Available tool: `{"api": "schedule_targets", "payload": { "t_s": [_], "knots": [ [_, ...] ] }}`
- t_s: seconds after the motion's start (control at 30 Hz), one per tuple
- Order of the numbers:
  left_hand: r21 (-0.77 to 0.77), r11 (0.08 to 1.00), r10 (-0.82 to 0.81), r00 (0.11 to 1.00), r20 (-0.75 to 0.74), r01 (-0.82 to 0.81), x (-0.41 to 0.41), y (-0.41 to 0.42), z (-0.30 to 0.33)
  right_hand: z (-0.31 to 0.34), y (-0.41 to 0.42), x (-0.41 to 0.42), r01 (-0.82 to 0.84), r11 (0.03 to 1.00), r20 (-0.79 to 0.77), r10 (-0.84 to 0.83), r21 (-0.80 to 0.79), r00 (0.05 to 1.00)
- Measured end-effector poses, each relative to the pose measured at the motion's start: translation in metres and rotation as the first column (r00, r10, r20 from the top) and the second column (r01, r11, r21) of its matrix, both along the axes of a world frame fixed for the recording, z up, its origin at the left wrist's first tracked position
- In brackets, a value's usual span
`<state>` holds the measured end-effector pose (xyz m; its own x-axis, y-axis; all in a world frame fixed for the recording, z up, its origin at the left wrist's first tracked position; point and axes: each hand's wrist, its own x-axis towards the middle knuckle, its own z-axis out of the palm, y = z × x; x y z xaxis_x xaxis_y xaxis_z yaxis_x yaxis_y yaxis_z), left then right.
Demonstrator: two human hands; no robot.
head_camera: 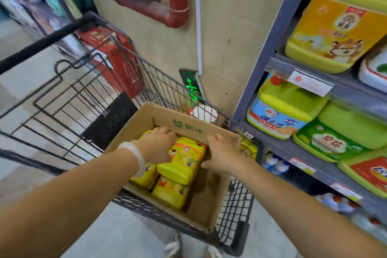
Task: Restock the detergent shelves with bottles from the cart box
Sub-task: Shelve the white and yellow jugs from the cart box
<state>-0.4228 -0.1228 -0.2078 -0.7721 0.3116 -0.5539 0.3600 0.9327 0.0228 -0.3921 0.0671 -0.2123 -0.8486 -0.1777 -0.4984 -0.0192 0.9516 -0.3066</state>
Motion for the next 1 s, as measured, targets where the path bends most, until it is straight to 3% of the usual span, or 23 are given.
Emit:
{"api": "schedule_targets", "payload": {
  "t_s": [0.13, 0.27, 0.4, 0.5, 0.6, 0.7, 0.77, 0.87, 1.0],
  "knots": [
    [-0.085, 0.996, 0.001, 0.991, 0.136, 0.011, 0.001, -0.020, -0.059, -0.057, -0.011, 0.007, 0.045, 0.999, 0.120, -0.044, 0.001, 0.992],
    [-0.047, 0.999, 0.013, 0.970, 0.242, -0.001, -0.015, -0.033, -0.110, -0.109, -0.026, 0.006, 0.132, 0.991, 0.287, -0.125, -0.006, 0.950],
    [0.010, 0.989, 0.135, 0.931, 0.340, -0.147, -0.032, -0.035, -0.155, -0.159, -0.041, -0.006, 0.333, 0.942, 0.370, -0.296, -0.037, 0.880],
    [0.057, 0.965, 0.213, 0.892, 0.399, -0.256, -0.040, -0.033, -0.187, -0.191, -0.051, -0.022, 0.615, 0.778, 0.446, -0.507, -0.131, 0.737],
    [0.110, 0.943, 0.244, 0.878, 0.411, -0.314, -0.047, -0.030, -0.217, -0.224, -0.059, -0.039, 0.877, 0.445, 0.572, -0.679, -0.178, 0.461],
    [0.097, 0.950, 0.246, 0.904, 0.350, -0.296, -0.053, -0.022, -0.229, -0.256, -0.066, -0.044, 0.977, 0.146, 0.688, -0.695, -0.154, 0.212],
    [0.069, 0.943, 0.284, 0.897, 0.338, -0.324, -0.057, -0.015, -0.231, -0.278, -0.066, -0.040, 0.989, 0.019, 0.750, -0.649, -0.149, 0.126],
    [0.031, 0.912, 0.369, 0.853, 0.368, -0.408, -0.063, -0.012, -0.238, -0.280, -0.063, -0.038, 0.994, -0.047, 0.786, -0.617, -0.097, 0.047],
    [0.011, 0.894, 0.382, 0.775, 0.504, -0.448, -0.066, -0.024, -0.246, -0.261, -0.058, -0.022, 0.998, -0.008, 0.794, -0.607, -0.057, 0.041]
  ]
}}
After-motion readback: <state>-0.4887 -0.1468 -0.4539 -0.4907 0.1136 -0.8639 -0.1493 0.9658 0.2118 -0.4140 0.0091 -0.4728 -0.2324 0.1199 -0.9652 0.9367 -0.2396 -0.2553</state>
